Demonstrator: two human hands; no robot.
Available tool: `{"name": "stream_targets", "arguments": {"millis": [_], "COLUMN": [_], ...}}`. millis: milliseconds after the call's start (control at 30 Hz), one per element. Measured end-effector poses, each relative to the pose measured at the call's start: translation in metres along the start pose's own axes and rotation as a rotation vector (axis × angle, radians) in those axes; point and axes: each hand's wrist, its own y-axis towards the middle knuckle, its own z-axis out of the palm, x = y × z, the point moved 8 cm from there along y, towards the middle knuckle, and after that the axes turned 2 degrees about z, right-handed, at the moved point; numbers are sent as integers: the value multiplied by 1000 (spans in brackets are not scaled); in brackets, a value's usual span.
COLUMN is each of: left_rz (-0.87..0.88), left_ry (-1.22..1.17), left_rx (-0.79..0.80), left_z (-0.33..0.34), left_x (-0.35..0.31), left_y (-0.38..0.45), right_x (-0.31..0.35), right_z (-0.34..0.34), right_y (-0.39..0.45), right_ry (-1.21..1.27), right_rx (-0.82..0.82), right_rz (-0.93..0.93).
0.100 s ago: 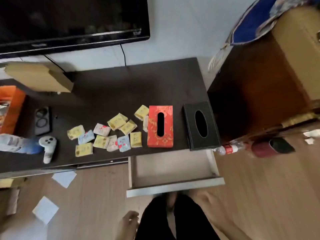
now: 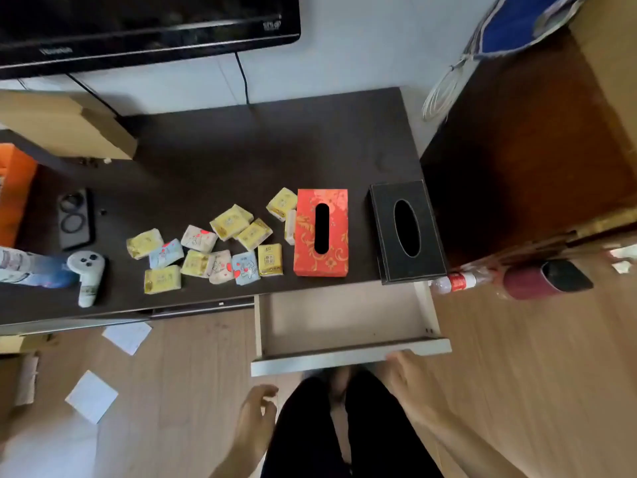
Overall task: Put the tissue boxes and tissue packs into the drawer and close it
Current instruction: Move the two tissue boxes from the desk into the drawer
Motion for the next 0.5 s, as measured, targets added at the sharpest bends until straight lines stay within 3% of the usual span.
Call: {"name": "stream_targets", "arguments": {"millis": [167, 300, 500], "left_rz": [212, 266, 655], "left_ry": [197, 195, 52], "left_rx": [19, 5, -189], "left_z": [11, 16, -17], "left_x": [-28, -49, -180], "left_y": [37, 63, 70], "right_x": [23, 39, 100], "right_z": [18, 21, -72], "right_y": [41, 70, 73], "right_ry": [-319, -238, 42], "right_rx": [-34, -82, -591], "right_rz": [-164, -180, -355]}}
